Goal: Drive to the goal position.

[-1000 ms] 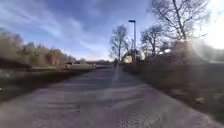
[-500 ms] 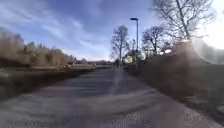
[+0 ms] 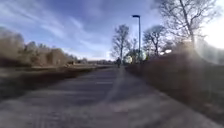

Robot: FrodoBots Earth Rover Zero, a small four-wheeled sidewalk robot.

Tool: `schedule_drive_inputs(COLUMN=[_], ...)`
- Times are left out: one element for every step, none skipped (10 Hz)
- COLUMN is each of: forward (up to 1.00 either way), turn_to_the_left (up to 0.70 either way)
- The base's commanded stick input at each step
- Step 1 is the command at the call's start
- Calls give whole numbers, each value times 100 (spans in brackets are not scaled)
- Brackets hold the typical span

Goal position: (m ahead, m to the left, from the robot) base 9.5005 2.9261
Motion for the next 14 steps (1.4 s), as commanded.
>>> schedule_drive_inputs(forward=[100, 100, 100, 100, 100, 100, 100, 100, 100, 100, 100, 100, 100, 100], turn_to_the_left=[0, 0, 0, 0, 0, 0, 0, 0, 0, 0, 0, 0, 0, 0])
